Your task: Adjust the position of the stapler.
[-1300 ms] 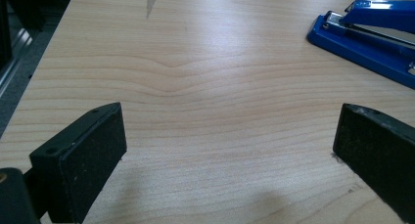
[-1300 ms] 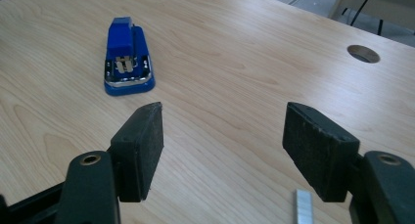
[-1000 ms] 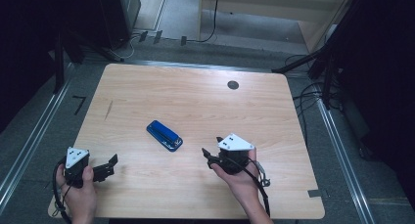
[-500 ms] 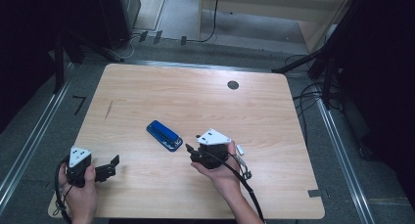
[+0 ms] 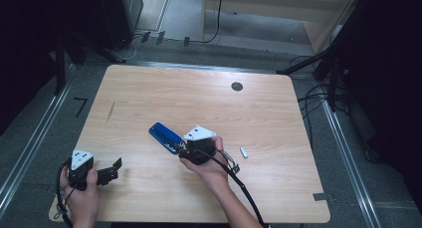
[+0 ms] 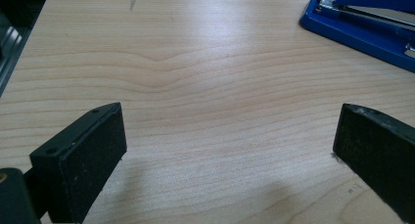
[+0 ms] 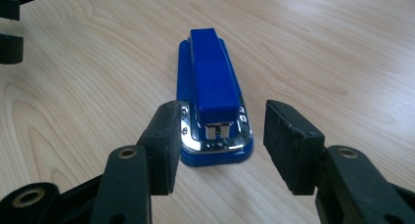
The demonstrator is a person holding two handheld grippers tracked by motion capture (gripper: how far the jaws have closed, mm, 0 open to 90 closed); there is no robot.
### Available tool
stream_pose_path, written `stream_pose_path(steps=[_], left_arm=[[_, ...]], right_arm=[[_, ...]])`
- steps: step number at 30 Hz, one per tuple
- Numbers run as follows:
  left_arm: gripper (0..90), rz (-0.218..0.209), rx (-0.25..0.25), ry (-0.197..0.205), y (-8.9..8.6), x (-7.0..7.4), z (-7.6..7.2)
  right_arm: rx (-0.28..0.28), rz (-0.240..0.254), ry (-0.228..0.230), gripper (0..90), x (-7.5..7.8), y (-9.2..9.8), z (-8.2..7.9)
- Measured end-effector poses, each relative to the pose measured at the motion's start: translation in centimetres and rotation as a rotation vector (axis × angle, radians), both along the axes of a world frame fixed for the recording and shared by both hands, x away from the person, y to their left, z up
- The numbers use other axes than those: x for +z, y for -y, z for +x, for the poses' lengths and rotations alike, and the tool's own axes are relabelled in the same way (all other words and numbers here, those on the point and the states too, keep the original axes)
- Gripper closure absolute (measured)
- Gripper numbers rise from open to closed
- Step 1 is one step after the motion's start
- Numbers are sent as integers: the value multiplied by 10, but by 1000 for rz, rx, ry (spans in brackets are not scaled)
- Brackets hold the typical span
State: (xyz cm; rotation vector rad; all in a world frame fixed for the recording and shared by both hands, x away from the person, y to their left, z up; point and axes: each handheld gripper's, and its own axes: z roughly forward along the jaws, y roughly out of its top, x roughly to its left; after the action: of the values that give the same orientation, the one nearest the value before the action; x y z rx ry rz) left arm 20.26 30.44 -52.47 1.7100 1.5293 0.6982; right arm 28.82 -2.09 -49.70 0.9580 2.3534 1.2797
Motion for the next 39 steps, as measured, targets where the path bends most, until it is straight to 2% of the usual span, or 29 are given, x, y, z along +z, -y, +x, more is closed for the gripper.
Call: stream_pose_path(steps=[2, 9, 14, 25, 32, 39], left_arm=[[0, 0, 0, 0, 0, 0, 0], [0, -2, 0, 0, 0, 0, 0], [0, -1, -1, -1, 0, 0, 0], [0, 2, -2, -2, 0, 0, 1], [0, 2, -2, -6, 0, 0, 1], [0, 3, -2, -8, 0, 0, 1]], right_arm=[[2, -3, -11, 474, -1, -8, 7], [19, -24, -27, 486, -10, -23, 22], [15, -14, -50, 503, -13, -30, 30], [10, -20, -63, 556, -20, -41, 39], [35, -37, -73, 644, -26, -46, 41], [57, -63, -66, 655, -25, -49, 44]])
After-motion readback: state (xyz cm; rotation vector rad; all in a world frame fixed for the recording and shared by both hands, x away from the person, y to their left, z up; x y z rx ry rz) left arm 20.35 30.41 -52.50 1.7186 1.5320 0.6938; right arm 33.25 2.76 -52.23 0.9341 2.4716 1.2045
